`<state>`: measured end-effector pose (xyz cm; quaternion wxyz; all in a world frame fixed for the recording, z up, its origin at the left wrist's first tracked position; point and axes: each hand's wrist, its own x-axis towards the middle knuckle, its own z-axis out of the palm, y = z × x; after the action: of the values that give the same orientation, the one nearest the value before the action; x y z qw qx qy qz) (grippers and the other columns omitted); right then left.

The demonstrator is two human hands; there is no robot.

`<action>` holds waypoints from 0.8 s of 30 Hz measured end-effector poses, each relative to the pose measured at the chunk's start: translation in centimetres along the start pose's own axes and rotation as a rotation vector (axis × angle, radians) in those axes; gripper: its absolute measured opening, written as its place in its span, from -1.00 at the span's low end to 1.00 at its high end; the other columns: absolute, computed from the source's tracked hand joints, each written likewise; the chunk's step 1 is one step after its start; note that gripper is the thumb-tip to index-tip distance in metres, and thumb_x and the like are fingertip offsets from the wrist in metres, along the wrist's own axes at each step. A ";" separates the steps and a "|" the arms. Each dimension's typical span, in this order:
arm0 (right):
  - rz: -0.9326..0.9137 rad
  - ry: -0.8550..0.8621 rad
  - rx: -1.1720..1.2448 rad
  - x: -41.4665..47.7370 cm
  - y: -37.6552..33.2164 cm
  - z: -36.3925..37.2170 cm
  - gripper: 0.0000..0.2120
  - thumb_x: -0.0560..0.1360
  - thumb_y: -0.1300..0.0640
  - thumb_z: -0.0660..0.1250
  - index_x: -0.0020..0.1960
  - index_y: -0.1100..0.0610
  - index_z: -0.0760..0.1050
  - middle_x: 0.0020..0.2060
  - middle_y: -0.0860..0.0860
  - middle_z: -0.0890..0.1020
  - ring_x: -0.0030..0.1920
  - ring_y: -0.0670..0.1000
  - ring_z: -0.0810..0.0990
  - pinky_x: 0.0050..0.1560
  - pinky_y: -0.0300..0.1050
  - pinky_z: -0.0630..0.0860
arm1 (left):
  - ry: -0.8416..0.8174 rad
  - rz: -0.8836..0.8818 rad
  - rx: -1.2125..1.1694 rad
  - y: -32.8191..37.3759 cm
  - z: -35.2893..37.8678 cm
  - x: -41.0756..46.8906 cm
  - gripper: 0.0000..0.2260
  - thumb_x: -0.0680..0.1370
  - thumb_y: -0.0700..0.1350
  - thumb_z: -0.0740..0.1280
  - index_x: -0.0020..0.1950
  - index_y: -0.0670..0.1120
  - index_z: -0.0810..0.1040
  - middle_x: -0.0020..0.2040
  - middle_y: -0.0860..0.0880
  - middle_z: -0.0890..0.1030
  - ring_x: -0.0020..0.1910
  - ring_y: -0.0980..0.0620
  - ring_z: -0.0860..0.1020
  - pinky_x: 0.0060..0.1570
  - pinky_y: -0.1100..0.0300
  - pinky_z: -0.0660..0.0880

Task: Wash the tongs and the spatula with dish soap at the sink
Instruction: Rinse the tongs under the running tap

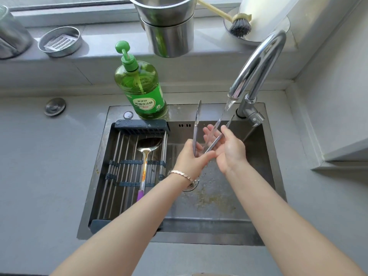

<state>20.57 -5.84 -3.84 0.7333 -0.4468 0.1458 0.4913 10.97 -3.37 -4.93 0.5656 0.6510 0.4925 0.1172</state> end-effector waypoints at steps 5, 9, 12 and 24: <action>0.125 -0.112 -0.010 -0.4 0.5 0.8 -0.82 0.63 0.09 0.07 0.00 0.15 0.39 -0.06 0.14 0.58 -0.05 0.08 0.59 0.10 -0.05 0.48 | 0.186 0.196 0.242 -1.1 -2.3 -1.5 -0.80 0.51 -0.17 0.34 0.01 -0.09 0.33 -0.26 0.05 0.41 -0.27 0.02 0.44 -0.21 0.14 0.44; 0.154 -0.133 0.055 -0.5 1.3 1.1 -0.67 0.64 -0.05 0.01 -0.02 0.14 0.43 -0.21 0.09 0.62 -0.13 0.05 0.60 0.05 -0.08 0.49 | 0.237 0.284 0.324 -1.8 -3.3 -2.2 -0.83 0.55 -0.22 0.27 0.13 -0.17 0.40 -0.16 0.06 0.42 -0.15 0.00 0.48 -0.14 0.14 0.45; 0.152 -0.138 0.030 -1.1 2.1 1.0 -0.68 0.64 -0.03 0.02 -0.03 0.16 0.43 -0.22 0.09 0.61 -0.14 0.05 0.60 0.01 -0.07 0.52 | 0.274 0.284 0.324 -2.3 -3.6 -2.8 -0.81 0.56 -0.22 0.26 0.16 -0.15 0.39 -0.21 0.11 0.39 -0.16 0.01 0.47 -0.15 0.15 0.45; -0.170 -0.045 -0.120 -2.3 -1.8 -2.1 -0.82 0.64 0.10 0.05 0.02 0.14 0.40 -0.19 0.11 0.61 -0.15 0.04 0.62 0.06 -0.09 0.54 | 0.147 0.154 0.023 0.3 1.2 0.2 -0.70 0.64 0.02 0.01 -0.11 -0.14 0.38 -0.41 0.05 0.46 -0.45 0.12 0.50 -0.29 0.13 0.44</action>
<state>21.48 -9.08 -2.61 0.7475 -0.4894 0.0611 0.4449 12.06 -3.87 -5.16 0.5097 0.6830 0.4824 0.2024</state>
